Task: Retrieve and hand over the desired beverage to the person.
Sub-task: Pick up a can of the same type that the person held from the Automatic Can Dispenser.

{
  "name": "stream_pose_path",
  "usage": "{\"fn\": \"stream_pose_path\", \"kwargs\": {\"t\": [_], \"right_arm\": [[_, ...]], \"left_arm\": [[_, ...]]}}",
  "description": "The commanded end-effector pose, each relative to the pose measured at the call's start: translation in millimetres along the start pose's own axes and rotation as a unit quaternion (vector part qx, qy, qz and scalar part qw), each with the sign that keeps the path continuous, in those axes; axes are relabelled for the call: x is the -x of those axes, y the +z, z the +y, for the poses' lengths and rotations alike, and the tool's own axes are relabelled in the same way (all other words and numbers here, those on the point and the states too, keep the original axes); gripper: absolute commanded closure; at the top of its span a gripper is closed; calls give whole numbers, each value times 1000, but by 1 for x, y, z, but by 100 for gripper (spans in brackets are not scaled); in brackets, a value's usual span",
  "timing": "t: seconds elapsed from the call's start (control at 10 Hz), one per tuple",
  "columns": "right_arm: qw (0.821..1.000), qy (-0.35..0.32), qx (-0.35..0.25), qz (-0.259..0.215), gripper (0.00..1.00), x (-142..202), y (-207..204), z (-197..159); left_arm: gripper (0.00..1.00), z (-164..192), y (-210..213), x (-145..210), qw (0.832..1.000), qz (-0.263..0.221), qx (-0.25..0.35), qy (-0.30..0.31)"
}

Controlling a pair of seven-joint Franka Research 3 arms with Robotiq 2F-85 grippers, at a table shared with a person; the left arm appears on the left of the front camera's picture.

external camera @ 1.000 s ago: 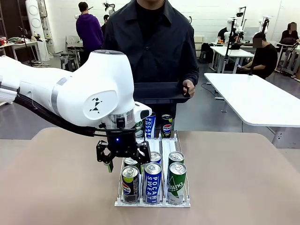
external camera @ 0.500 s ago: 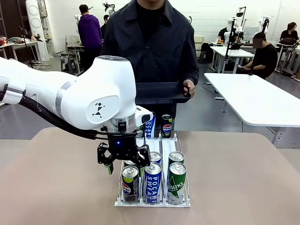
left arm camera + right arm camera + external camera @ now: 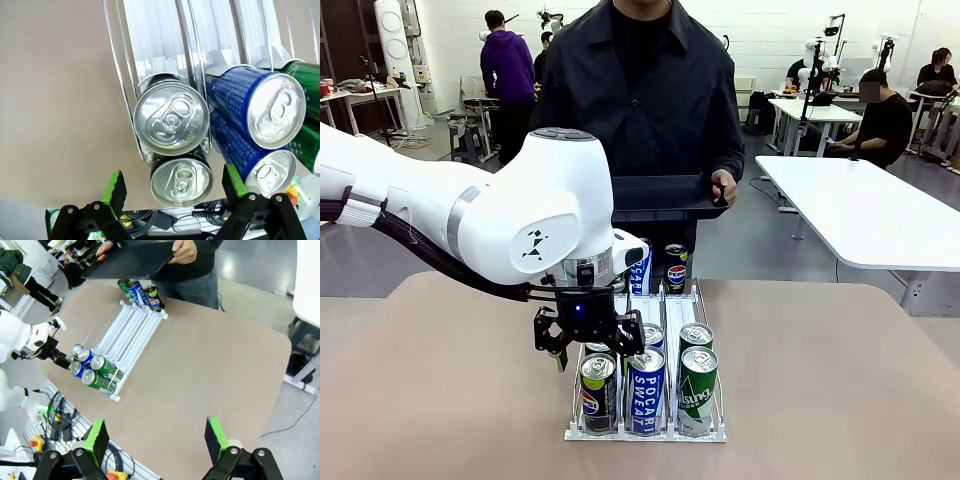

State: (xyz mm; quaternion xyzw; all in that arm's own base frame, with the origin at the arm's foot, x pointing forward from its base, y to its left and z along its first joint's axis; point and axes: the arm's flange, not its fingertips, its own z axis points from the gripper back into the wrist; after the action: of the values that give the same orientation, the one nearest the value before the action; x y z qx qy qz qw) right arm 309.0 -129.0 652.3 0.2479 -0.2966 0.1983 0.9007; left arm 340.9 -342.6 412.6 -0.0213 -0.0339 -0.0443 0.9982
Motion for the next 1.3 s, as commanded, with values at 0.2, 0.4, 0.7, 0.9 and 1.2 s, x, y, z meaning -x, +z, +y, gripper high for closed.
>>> {"fn": "stream_pose_path", "kwargs": {"t": [0.2, 0.4, 0.7, 0.9, 1.2], "right_arm": [[1000, 5, -17, -8, 0, -1, -1, -1], [1000, 5, -17, -8, 0, -1, -1, -1], [1000, 5, -17, -8, 0, -1, -1, -1], [1000, 5, -17, -8, 0, -1, -1, -1], [1000, 5, -17, -8, 0, -1, -1, -1]], "left_arm": [[0, -5, -7, -5, 1000, -16, -12, 17], [0, -4, -8, -5, 1000, -18, -14, 17], [87, -3, -9, -5, 1000, -11, -16, 15], [100, -3, -10, -5, 1000, -6, -16, 17], [96, -4, -10, -6, 1000, 1, -17, 17]]}}
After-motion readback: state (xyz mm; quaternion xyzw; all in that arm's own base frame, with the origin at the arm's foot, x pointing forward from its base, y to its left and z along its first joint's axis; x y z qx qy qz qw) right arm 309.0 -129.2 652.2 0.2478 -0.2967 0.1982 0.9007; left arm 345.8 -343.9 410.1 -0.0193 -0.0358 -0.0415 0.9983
